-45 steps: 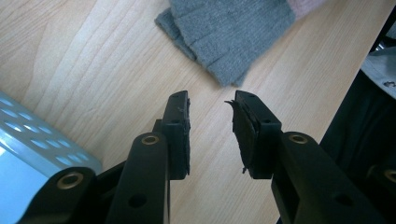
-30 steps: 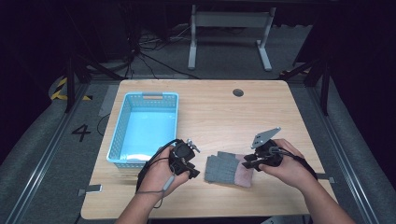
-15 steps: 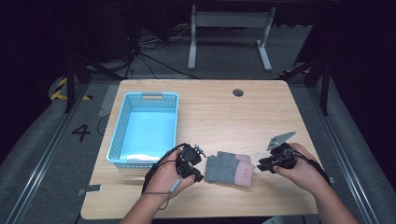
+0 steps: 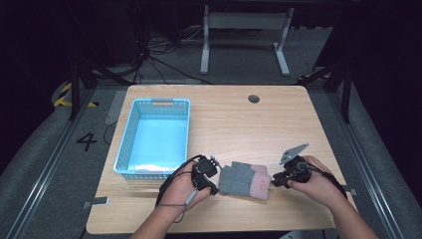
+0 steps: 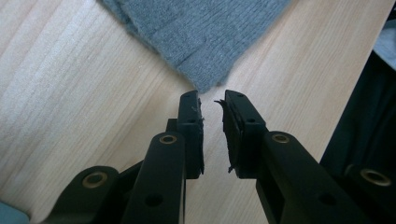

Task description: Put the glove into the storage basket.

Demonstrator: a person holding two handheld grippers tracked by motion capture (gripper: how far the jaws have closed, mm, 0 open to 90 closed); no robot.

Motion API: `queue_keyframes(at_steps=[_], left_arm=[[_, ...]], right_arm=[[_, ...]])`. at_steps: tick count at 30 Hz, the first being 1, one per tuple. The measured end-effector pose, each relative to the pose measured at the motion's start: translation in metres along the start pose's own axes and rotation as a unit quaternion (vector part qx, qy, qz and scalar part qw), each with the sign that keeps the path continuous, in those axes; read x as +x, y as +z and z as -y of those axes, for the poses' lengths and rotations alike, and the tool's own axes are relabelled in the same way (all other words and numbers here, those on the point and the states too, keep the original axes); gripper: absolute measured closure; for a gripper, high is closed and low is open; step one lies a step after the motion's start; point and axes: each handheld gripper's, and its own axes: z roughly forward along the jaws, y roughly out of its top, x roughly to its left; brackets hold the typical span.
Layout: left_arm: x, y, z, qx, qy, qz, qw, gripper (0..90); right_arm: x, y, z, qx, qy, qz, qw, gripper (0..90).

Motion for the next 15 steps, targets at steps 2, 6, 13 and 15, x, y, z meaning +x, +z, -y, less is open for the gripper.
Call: queue_keyframes(at_steps=[2,6,13,15], left_arm=[[0.001,0.002,-0.001,0.002,0.0,-0.001,1.0,77.4],[-0.001,0.006,-0.003,0.009,0.004,-0.003,0.9999,79.2],[0.001,0.012,-0.005,0.013,0.002,-0.008,0.9999,79.7],[0.001,0.013,-0.005,0.013,-0.001,-0.008,0.9999,79.1]], right_arm=[[0.0,0.002,-0.001,0.0,-0.003,0.0,1.0,73.5],[0.002,0.003,-0.001,-0.001,-0.006,0.001,1.0,73.9],[0.003,0.004,-0.004,-0.007,-0.015,0.006,0.9998,73.2],[0.004,0.004,-0.005,-0.007,-0.02,0.005,0.9998,73.0]])
